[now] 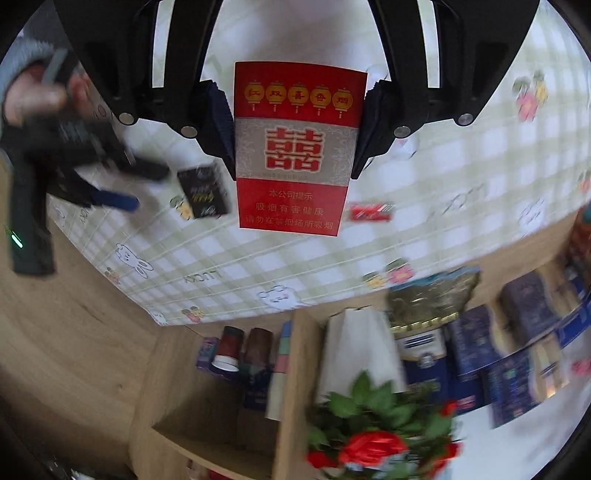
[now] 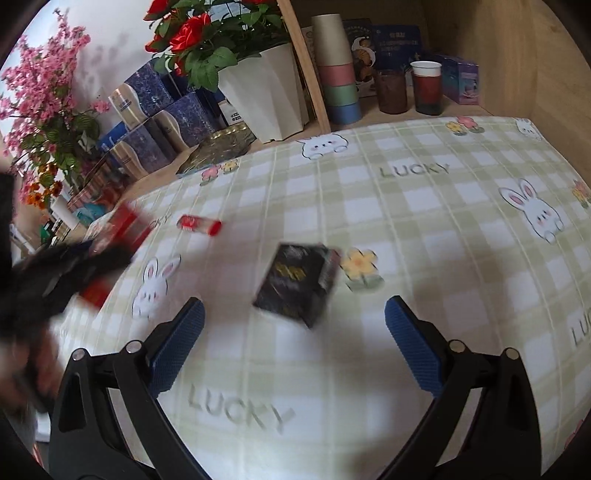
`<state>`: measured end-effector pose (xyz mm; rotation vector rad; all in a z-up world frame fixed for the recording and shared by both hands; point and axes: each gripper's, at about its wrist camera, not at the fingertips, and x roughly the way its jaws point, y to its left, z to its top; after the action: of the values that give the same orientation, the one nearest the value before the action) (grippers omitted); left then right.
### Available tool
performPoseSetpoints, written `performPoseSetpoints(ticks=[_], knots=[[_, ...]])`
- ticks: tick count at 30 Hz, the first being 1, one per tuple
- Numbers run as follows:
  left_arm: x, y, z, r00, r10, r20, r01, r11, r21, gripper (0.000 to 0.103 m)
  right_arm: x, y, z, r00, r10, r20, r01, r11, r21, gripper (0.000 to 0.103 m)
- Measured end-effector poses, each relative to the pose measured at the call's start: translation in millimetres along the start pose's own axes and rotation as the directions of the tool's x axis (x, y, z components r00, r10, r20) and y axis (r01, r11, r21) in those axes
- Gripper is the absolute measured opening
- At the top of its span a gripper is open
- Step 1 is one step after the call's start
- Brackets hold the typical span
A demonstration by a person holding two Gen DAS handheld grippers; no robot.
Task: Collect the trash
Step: 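Grasp the black Face tissue pack with the right gripper while the left holds the box, then carry both items over the bin and open both grippers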
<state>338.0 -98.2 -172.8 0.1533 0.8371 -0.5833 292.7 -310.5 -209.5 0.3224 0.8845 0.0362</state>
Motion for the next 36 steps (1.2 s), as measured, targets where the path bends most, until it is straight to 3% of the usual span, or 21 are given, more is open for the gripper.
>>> performPoseSetpoints(ticks=[8, 13, 14, 16, 19, 23, 27, 36], knots=[[-52.8, 38.9, -62.5, 0.997, 0.079, 0.021, -0.077, 0.992, -0.102, 0.055, 50.8, 10.5, 21.8, 0.989, -0.122, -0.085, 0.12, 0.992, -0.024, 0.082], [-81.7, 48.7, -106.9, 0.995, 0.099, 0.014, -0.095, 0.98, -0.178, 0.055, 68.5, 10.7, 15.4, 0.974, -0.178, -0.136, 0.178, 0.984, -0.012, 0.074], [-84.9, 47.5, -112.0, 0.995, 0.1, 0.016, -0.095, 0.979, -0.178, 0.055, 68.5, 15.8, 12.0, 0.972, -0.193, -0.135, 0.187, 0.981, -0.055, 0.071], [-96.3, 41.4, -126.5, 0.994, 0.111, 0.024, -0.105, 0.979, -0.176, 0.055, 65.6, 23.1, 6.4, 0.97, -0.21, -0.123, 0.196, 0.974, -0.118, 0.05], [-110.1, 34.8, -142.8, 0.995, 0.097, 0.039, -0.088, 0.976, -0.198, 0.055, 52.5, 15.1, 1.5, 0.982, -0.151, -0.111, 0.146, 0.988, -0.053, 0.043], [-126.5, 24.9, -155.6, 0.994, 0.079, 0.072, -0.059, 0.969, -0.242, 0.055, 20.5, 10.1, -7.8, 0.994, -0.085, -0.063, 0.087, 0.996, 0.026, 0.041], [-138.5, 12.7, -161.8, 0.994, 0.046, 0.1, -0.017, 0.962, -0.273, 0.055, -20.4, 21.6, -27.0, 0.999, -0.023, -0.024, 0.023, 1.0, -0.009, 0.041], [-163.7, -31.7, -178.4, 0.994, -0.009, 0.105, 0.03, 0.98, -0.195, 0.055, -109.5, 42.7, -104.1, 0.996, 0.091, 0.023, -0.089, 0.992, -0.094, 0.041]])
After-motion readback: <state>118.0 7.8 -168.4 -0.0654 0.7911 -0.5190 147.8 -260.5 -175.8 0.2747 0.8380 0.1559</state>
